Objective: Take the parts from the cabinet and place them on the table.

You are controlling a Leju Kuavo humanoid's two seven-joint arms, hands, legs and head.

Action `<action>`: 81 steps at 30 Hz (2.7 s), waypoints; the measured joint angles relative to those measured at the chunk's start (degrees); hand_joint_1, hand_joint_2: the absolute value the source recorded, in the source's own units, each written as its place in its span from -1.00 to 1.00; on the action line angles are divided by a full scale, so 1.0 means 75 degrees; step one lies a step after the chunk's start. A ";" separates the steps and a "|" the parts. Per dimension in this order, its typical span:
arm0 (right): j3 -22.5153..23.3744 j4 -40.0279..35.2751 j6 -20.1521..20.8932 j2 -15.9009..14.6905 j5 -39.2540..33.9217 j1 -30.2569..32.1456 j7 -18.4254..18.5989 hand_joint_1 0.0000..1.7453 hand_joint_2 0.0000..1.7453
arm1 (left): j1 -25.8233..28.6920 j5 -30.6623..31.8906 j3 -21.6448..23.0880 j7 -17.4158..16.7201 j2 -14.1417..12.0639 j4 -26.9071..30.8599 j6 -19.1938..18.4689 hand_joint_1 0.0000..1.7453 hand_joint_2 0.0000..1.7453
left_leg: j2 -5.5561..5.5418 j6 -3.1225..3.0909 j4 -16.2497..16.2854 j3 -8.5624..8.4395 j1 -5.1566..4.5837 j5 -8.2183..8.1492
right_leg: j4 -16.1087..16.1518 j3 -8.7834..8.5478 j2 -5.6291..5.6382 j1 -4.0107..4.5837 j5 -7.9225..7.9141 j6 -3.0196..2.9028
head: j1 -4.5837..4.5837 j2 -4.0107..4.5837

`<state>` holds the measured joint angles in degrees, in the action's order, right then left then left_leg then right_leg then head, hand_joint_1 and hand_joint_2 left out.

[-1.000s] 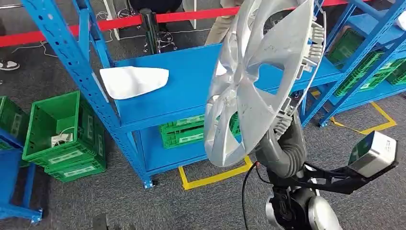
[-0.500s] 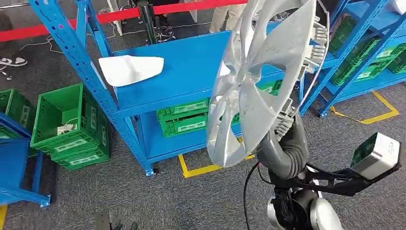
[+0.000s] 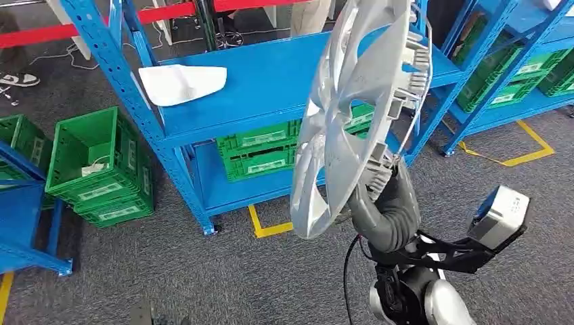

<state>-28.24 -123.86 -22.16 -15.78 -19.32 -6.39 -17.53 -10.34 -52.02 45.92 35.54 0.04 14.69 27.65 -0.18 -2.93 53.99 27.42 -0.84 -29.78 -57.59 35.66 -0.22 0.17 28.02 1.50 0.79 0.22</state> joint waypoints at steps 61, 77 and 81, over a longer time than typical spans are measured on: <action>-0.0702 0.0699 -0.0222 0.0114 0.0338 -0.0341 0.0458 1.00 1.00 | -0.0031 0.0367 0.0015 -0.0522 0.0111 0.0003 0.0265 -1.00 1.00 | -0.0010 0.0026 0.0065 -0.0161 0.0019 -0.0264 | -0.0033 0.0251 -0.0031 -0.0108 -0.0380 0.0086 | -0.0015 0.0003; -0.0830 0.0807 -0.0155 0.0140 0.0810 -0.0344 0.0350 1.00 1.00 | 0.0026 0.0370 0.0015 -0.0798 0.0122 -0.0009 0.0332 -1.00 1.00 | 0.0019 0.0267 0.0844 0.0782 -0.0085 -0.0378 | 0.0327 -0.0653 -0.0141 -0.0160 -0.0019 -0.0218 | -0.0076 0.0000; -0.0842 0.0798 -0.0020 0.0157 0.0889 -0.0342 0.0326 1.00 1.00 | 0.0082 0.0367 0.0015 -0.0857 0.0111 -0.0032 0.0361 -1.00 1.00 | 0.0018 0.0485 0.2795 0.1620 0.0111 -0.1156 | 0.0298 -0.0609 -0.0390 -0.0164 -0.0037 -0.0226 | -0.0047 0.0003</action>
<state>-34.56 -117.87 -22.31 -14.60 -12.65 -8.96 -15.08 -9.72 -49.27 46.03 29.11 0.87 14.45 30.36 -0.04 0.71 74.95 39.57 0.00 -38.45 -55.36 31.09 -3.15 -1.05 27.75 -0.19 0.44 0.24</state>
